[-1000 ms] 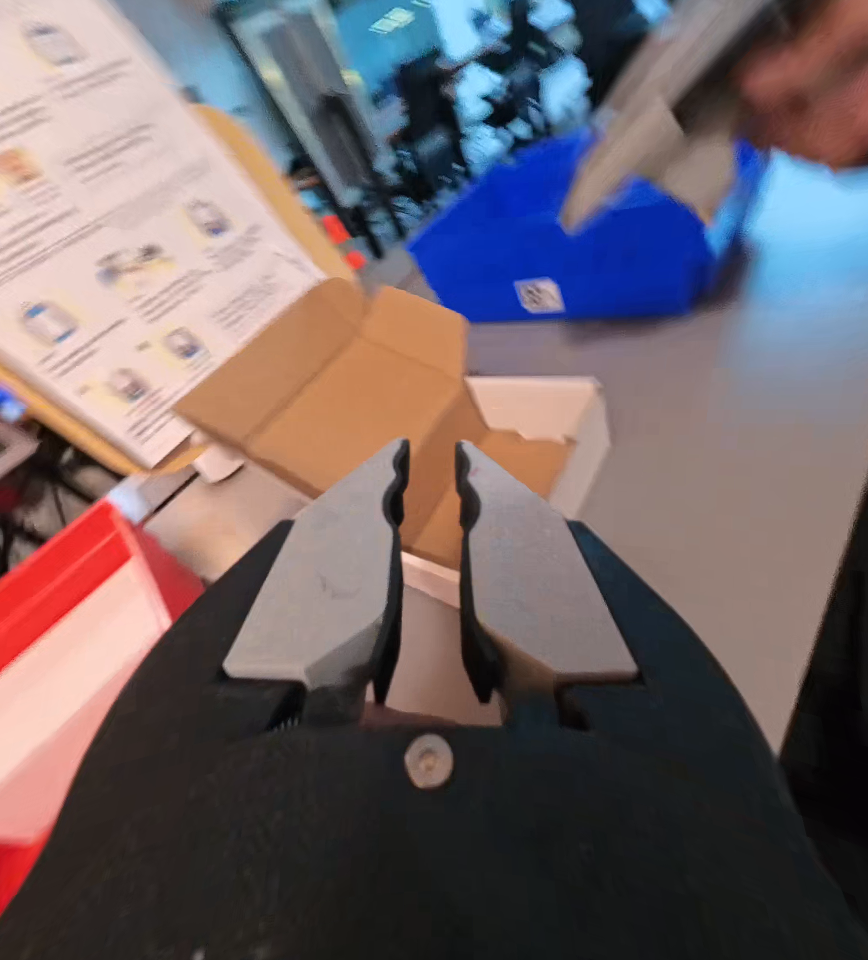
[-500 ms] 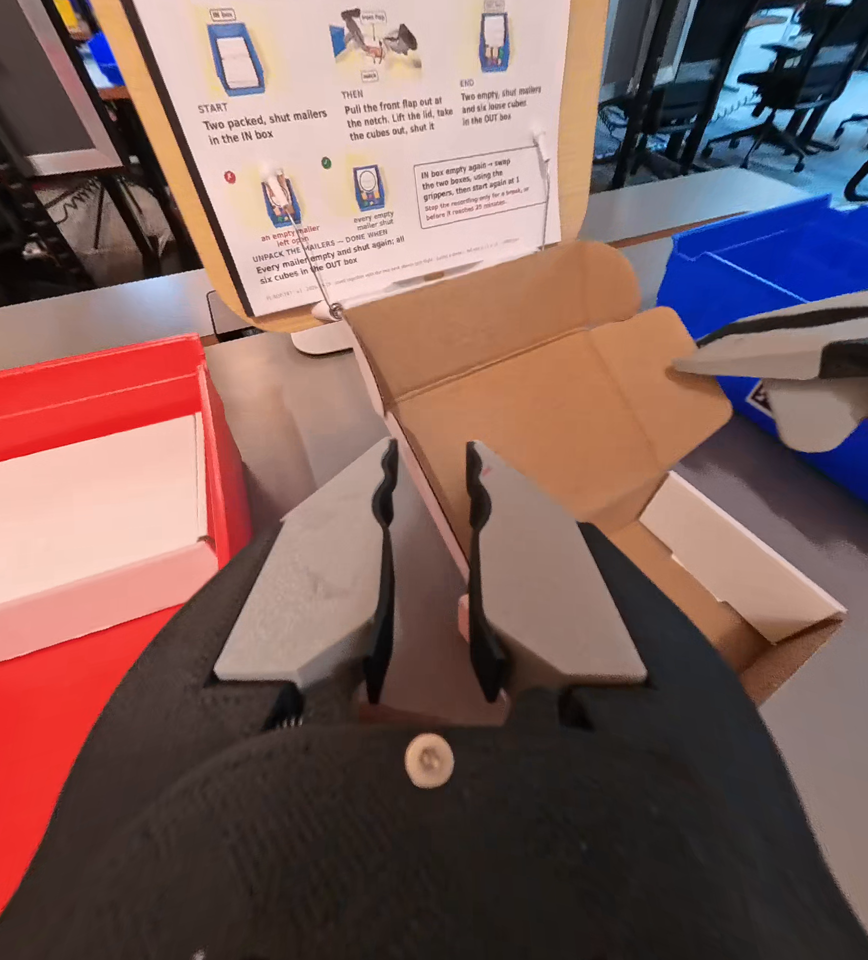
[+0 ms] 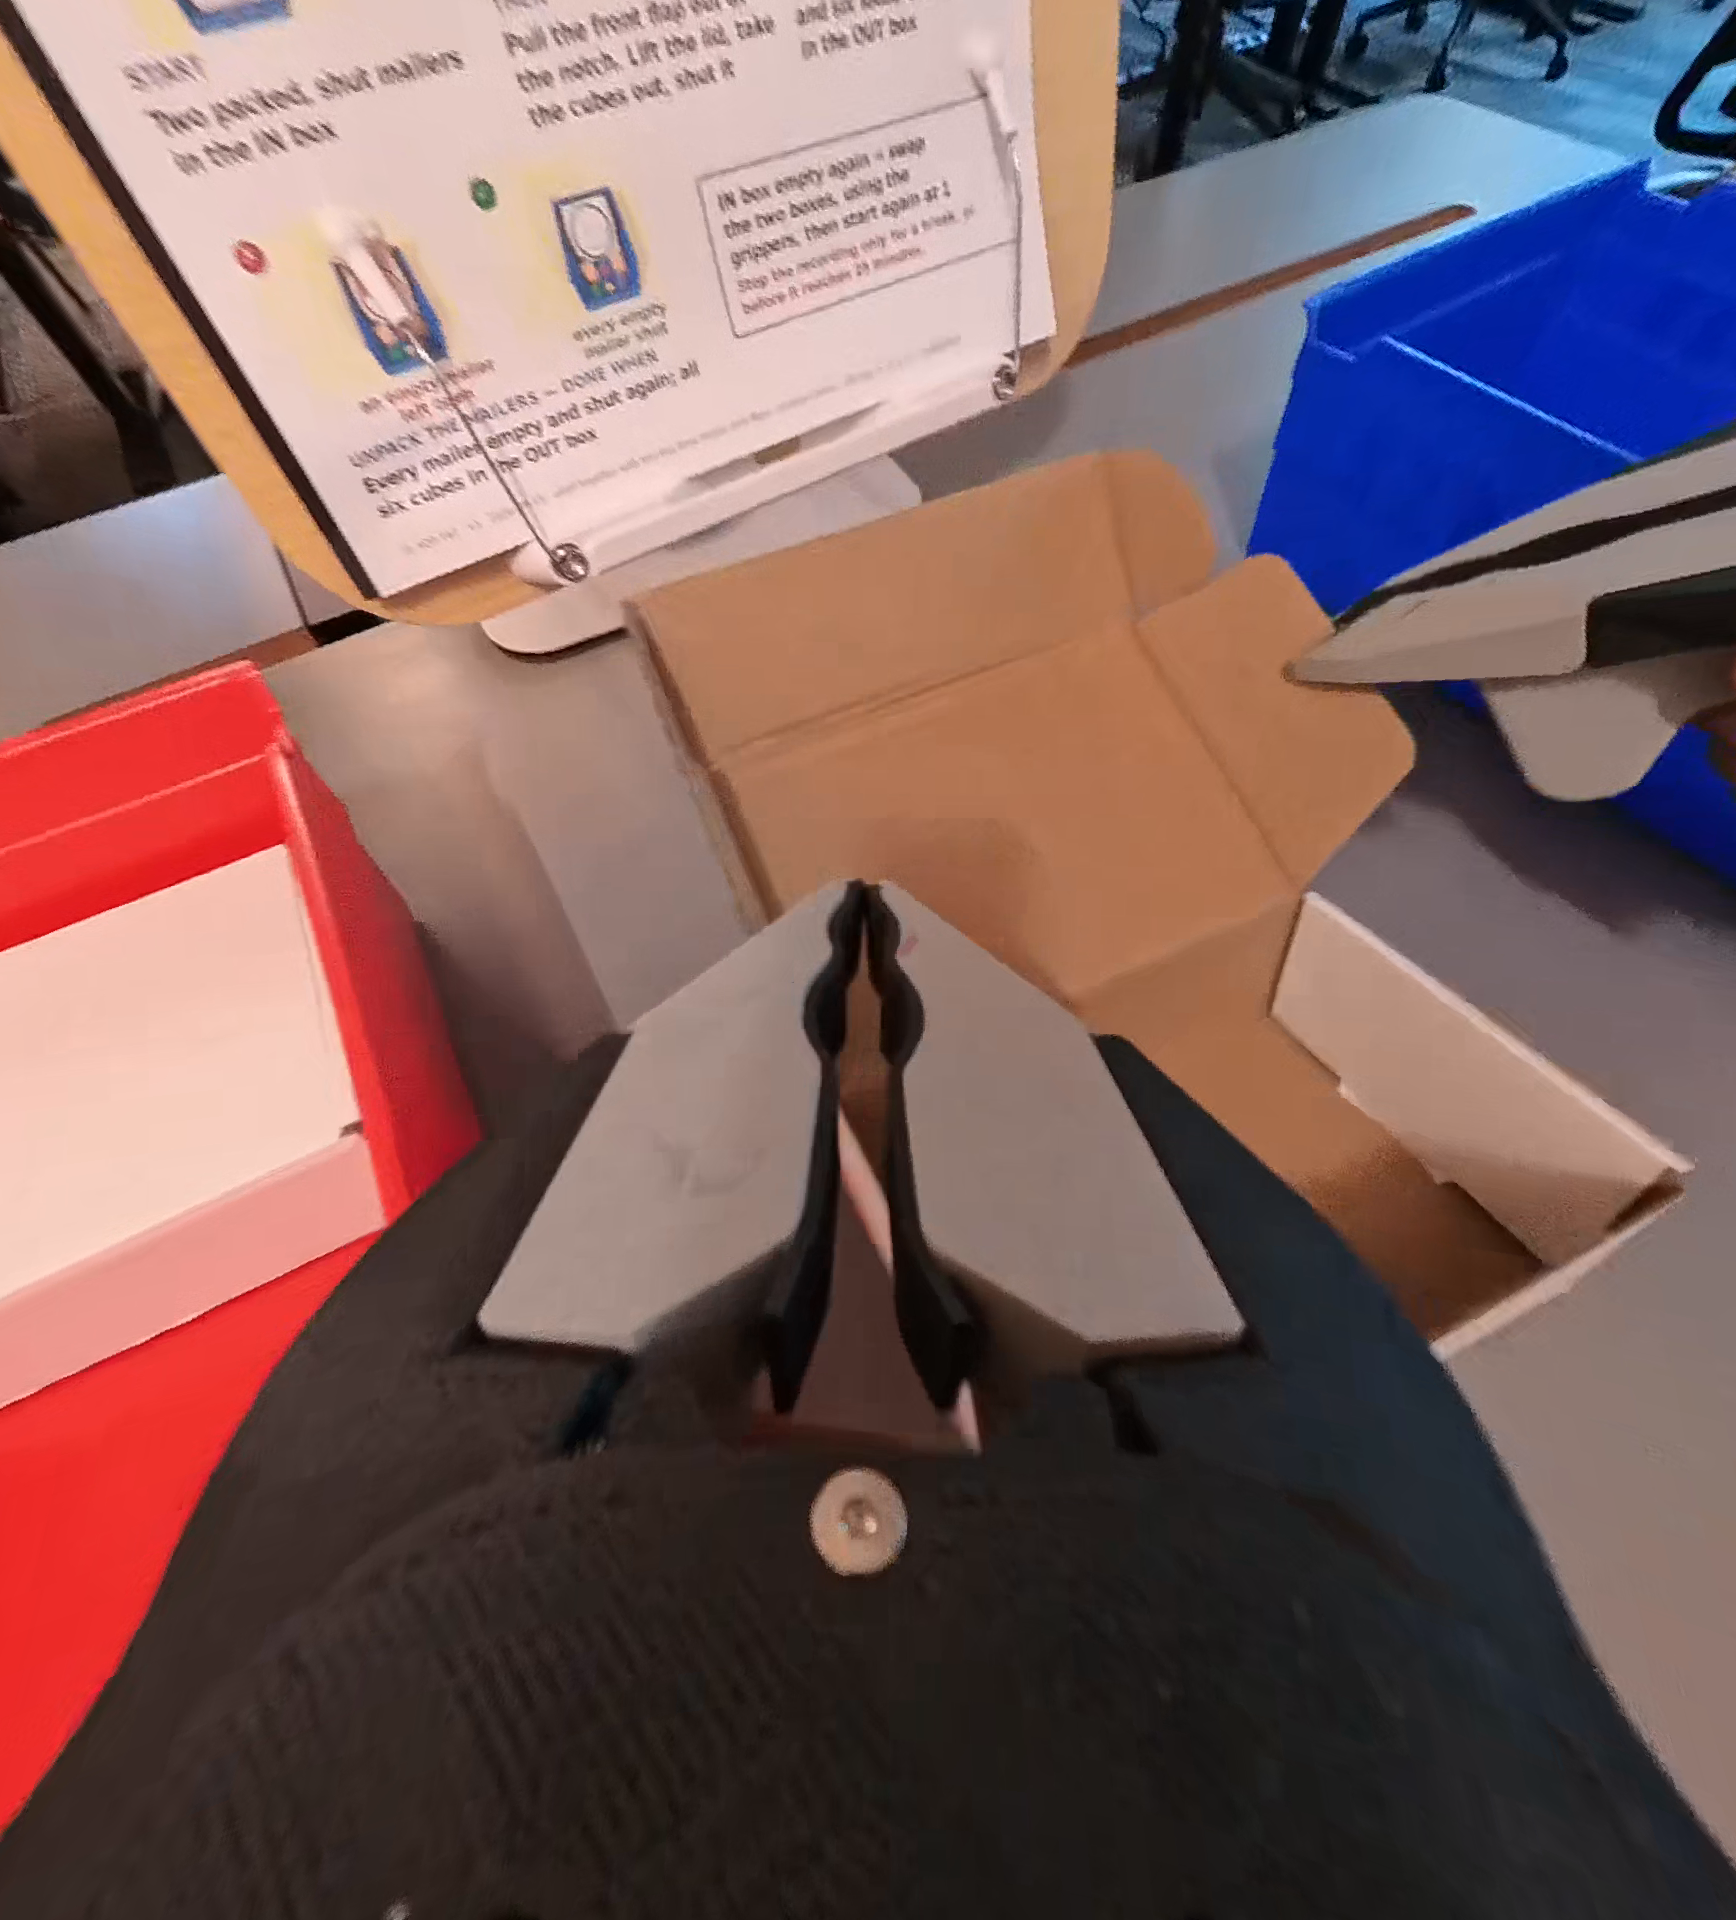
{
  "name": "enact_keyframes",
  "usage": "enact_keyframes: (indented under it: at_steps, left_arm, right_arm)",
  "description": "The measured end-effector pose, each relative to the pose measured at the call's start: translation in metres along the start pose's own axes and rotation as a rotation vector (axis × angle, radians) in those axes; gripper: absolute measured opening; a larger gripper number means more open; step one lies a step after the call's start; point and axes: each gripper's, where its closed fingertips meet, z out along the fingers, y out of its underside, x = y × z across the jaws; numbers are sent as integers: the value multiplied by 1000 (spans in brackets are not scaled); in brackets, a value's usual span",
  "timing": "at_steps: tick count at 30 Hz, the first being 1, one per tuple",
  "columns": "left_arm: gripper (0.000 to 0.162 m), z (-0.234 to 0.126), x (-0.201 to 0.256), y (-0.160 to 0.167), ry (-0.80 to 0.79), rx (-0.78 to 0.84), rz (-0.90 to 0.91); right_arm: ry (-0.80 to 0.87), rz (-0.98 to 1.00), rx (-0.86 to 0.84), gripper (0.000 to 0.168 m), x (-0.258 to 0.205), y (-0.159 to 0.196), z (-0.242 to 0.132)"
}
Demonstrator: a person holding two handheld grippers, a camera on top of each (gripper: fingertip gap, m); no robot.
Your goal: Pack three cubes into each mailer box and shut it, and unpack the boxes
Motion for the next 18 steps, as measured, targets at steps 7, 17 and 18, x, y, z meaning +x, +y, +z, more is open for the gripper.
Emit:
enact_keyframes:
  at_steps: [7,17,18]
  left_arm:
    - [0,0,16,6,59,0,33]
    - [20,-17,-22,-11,-70,62,-28]
    - [24,-15,-22,-10,-66,45,-26]
  right_arm:
    - [-45,-15,40,4,-11,-3,-8]
    - [19,-23,64,22,0,-10,-26]
    - [19,-18,60,22,0,-11,-25]
